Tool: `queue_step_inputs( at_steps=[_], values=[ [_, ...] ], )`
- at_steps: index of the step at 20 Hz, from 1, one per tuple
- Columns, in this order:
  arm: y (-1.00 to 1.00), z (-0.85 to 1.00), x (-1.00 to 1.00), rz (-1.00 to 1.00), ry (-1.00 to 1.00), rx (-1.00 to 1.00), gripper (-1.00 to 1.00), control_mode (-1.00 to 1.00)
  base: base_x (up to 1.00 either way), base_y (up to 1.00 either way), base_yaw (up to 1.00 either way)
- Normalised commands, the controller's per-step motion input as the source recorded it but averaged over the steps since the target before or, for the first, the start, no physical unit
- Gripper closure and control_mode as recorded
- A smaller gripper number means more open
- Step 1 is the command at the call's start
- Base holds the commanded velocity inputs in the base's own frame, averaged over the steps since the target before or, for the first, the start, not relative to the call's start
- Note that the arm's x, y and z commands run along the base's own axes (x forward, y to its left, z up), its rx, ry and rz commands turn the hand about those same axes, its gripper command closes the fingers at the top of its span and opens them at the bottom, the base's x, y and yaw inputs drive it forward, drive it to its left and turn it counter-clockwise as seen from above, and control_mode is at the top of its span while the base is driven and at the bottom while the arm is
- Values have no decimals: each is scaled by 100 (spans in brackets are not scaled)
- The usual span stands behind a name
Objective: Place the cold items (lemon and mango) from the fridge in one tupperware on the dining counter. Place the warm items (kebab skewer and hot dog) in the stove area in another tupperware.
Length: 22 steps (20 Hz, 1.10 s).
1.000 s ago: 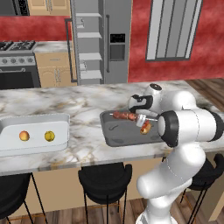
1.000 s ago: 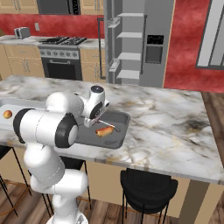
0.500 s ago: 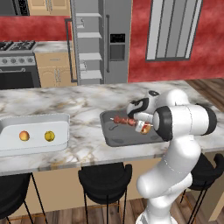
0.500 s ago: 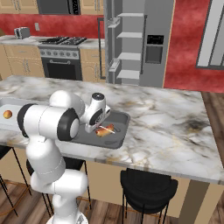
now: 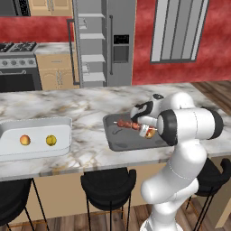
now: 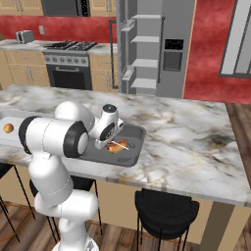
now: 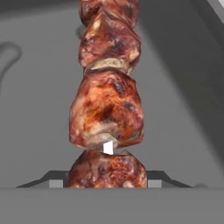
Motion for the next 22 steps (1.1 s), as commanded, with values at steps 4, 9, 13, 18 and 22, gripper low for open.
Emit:
queue_step_inputs(
  at_steps=[4, 9, 13, 18, 22],
  values=[
    [9, 0, 0, -3, 5, 0, -100, -100, 0, 0, 0],
    [31, 0, -3, -15, 10, -1, -100, -100, 0, 0, 0],
    [20, 4, -7, -20, 16, -3, -100, -100, 0, 0, 0],
    [2, 28, -9, -29, 21, -2, -100, -100, 0, 0, 0],
    [0, 75, -12, -31, 19, 0, -100, -100, 0, 0, 0]
  ],
)
